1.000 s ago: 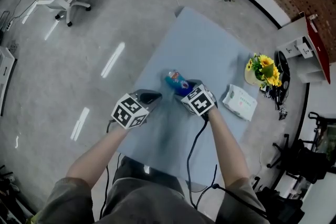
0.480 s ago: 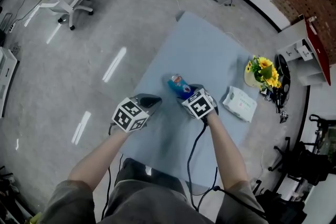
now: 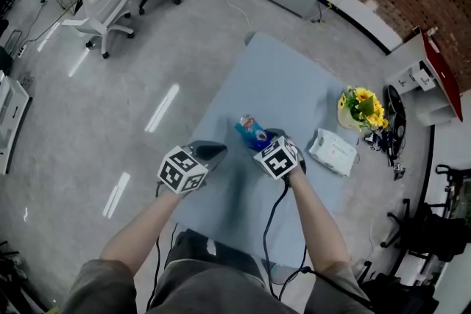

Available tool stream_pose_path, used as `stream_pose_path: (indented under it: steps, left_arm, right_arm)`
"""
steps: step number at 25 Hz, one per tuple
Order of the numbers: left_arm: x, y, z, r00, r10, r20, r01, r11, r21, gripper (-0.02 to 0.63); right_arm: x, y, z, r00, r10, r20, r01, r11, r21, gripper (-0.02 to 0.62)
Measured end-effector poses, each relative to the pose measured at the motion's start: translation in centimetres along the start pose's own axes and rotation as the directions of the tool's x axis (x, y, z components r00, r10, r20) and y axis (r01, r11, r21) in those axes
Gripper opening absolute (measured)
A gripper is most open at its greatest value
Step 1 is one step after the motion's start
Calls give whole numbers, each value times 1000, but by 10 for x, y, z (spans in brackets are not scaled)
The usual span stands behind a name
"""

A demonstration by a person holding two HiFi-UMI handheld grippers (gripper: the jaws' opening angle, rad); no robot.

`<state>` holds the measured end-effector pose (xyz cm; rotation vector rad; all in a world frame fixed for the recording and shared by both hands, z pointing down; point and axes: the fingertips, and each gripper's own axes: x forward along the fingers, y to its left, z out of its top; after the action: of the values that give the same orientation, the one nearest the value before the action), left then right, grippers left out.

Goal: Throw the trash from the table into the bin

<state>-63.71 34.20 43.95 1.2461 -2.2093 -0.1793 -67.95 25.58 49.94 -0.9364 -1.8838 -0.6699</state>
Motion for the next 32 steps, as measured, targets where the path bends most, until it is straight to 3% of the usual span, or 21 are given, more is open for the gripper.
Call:
stream_pose_path:
  steps: [7, 12, 17, 25, 32]
  left_arm:
    - [-28, -30, 48, 997, -34, 71, 30, 997, 68, -2]
    - [-58, -65, 100, 986, -67, 151, 44, 988, 148, -2]
    - [-102, -106, 166, 955, -112, 273, 44, 968, 246, -2]
    - [-165, -169, 237, 906, -158, 393, -1, 927, 375, -2]
    - [-211, -229, 269, 868, -207, 451, -23, 891, 454, -2]
  right_arm:
    - [-73, -3, 30, 991, -82, 110, 86, 996, -26, 307]
    - [-149, -2, 50, 960, -156, 231, 163, 987, -10, 307]
    - [-234, 10, 77, 890, -232, 392, 234, 971, 44, 307]
    - [-336, 47, 93, 795, -306, 523, 352, 936, 12, 308]
    - [-417, 72, 91, 641, -381, 666, 448, 891, 79, 308]
